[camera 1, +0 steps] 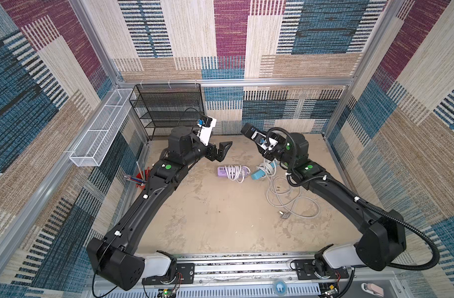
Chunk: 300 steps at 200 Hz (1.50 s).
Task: Unwrap the cord wrapped around the power strip
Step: Place the power strip at the center of the board.
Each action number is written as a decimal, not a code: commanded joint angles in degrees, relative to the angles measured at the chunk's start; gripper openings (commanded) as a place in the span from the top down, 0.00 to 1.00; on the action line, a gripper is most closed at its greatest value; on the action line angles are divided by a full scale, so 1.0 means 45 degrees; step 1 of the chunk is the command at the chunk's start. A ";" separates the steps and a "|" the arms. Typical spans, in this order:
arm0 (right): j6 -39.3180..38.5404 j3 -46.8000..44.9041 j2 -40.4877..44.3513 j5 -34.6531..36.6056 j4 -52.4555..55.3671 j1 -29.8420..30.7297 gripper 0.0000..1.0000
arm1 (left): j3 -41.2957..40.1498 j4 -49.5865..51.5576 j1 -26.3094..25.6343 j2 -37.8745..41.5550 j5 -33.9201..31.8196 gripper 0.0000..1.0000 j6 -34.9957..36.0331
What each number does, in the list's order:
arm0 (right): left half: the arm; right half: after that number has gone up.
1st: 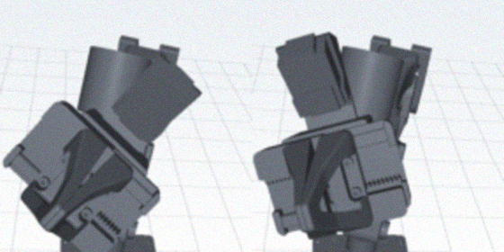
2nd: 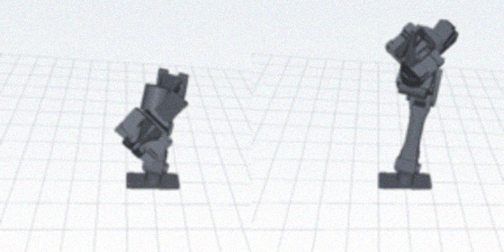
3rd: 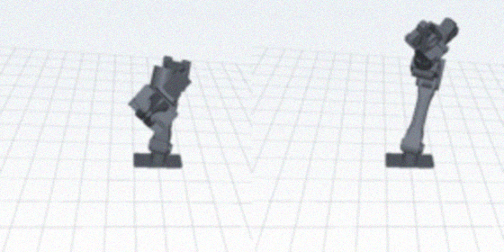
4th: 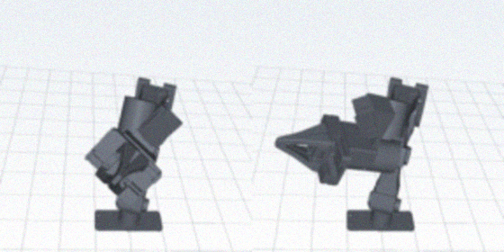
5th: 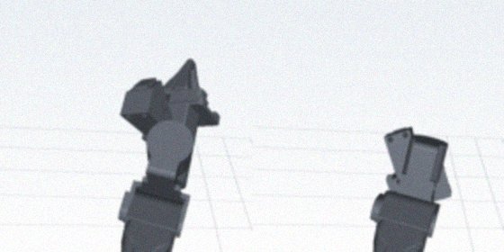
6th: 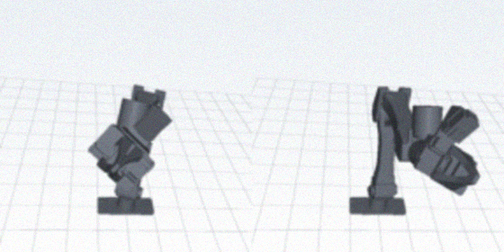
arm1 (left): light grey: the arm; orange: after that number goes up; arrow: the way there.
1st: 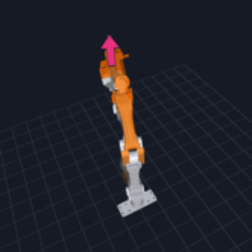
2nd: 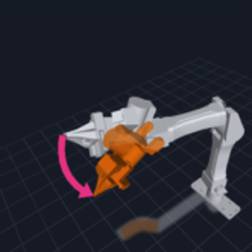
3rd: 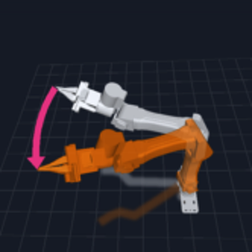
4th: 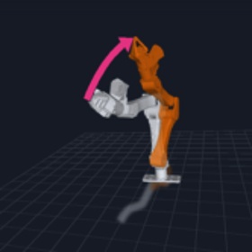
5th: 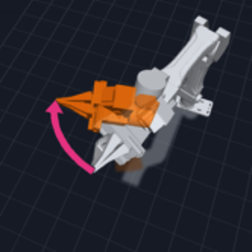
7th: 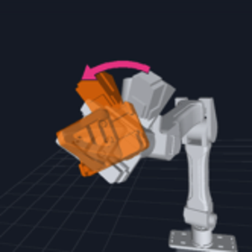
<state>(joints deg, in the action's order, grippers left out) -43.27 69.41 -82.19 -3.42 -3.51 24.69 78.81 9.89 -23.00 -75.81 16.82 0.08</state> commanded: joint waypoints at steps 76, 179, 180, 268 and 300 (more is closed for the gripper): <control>0.8278 0.2746 -0.3400 0.3028 0.4257 -0.5983 0.83 | -0.0442 -0.1185 0.0035 0.0443 -0.1968 0.00 0.0610; 0.8930 0.3934 -0.7127 0.1828 0.6971 -0.7864 0.82 | -0.0466 -0.1183 0.0036 0.0353 -0.1904 0.00 0.0628; 0.8921 0.3952 -0.7156 0.1802 0.6990 -0.7866 0.82 | -0.0464 -0.1193 0.0045 0.0358 -0.1903 0.00 0.0628; 0.8794 0.4557 -0.8852 0.1175 0.7869 -0.7909 0.76 | -0.0422 -0.1110 0.0062 0.0206 -0.1787 0.00 0.0608; 0.8769 0.4591 -0.9056 0.1228 0.7981 -0.7913 0.70 | -0.0400 -0.1069 0.0065 0.0211 -0.1765 0.00 0.0608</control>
<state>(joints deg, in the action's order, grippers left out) -3.90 89.62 -122.15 2.11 31.16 -10.94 76.73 6.24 -22.74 -74.98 7.97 1.76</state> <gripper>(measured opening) 0.518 0.997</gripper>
